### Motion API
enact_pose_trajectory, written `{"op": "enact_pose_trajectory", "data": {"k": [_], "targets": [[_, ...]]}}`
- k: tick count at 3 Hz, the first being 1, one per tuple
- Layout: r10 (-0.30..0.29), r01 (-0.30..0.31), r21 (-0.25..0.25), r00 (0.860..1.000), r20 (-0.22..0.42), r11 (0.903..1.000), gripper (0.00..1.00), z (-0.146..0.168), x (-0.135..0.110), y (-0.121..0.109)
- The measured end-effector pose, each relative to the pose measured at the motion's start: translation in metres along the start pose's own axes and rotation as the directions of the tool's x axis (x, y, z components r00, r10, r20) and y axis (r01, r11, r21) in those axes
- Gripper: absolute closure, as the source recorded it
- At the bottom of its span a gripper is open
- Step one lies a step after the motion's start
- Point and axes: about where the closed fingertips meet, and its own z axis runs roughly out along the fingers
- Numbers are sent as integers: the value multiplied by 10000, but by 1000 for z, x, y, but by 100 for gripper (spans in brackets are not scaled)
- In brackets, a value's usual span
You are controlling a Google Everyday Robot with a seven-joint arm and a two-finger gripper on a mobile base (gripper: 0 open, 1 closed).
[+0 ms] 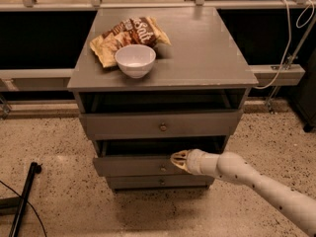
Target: Close middle drawer
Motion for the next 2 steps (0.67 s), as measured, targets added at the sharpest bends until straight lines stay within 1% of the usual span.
{"op": "enact_pose_trajectory", "data": {"k": [1, 2], "targets": [[144, -139, 178, 9995, -280, 9997, 100, 2, 3, -8], [799, -767, 440, 9939, -758, 9961, 100, 17, 24, -20]]}}
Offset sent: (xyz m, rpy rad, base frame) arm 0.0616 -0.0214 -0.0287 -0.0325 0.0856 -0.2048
